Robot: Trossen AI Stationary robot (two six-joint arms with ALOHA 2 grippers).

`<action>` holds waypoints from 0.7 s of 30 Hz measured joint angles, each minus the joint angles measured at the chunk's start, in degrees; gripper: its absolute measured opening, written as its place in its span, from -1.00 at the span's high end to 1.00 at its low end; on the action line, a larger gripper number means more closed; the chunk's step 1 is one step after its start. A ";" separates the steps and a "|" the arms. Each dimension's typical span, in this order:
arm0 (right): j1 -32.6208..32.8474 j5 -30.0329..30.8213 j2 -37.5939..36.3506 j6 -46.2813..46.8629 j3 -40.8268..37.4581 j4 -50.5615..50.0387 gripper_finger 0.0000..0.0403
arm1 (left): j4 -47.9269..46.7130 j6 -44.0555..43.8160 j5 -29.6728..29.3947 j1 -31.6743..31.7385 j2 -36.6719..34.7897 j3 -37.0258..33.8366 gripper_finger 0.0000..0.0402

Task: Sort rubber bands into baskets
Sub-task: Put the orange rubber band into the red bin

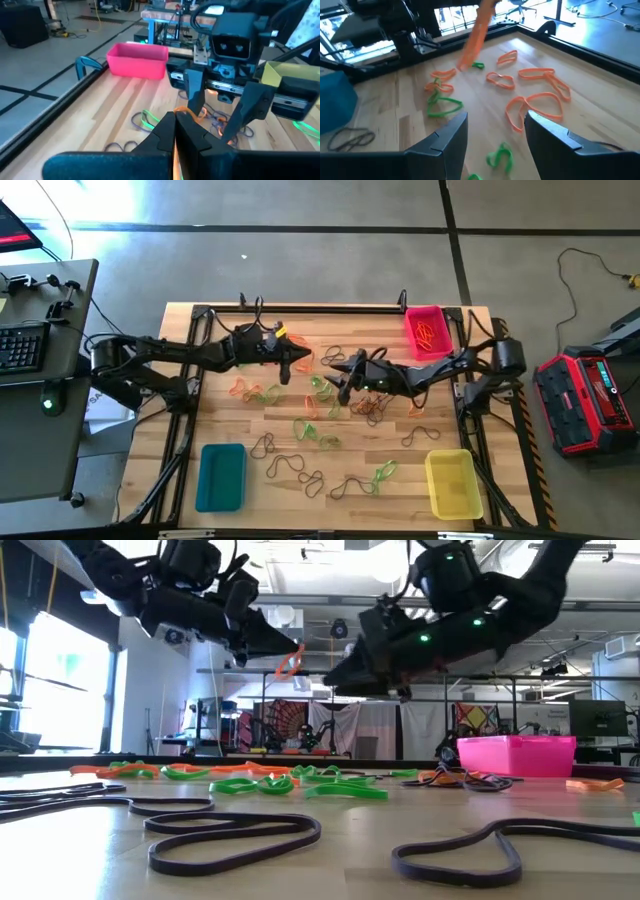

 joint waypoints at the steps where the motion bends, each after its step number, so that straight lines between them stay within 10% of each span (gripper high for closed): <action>1: 0.00 0.03 0.83 0.03 0.94 0.00 0.08 | 0.27 0.00 0.00 -0.28 0.37 0.00 1.00; 21: 0.40 -4.81 4.34 -1.94 9.37 -2.07 -0.35 | 2.40 1.38 -0.70 -3.21 2.03 0.00 1.00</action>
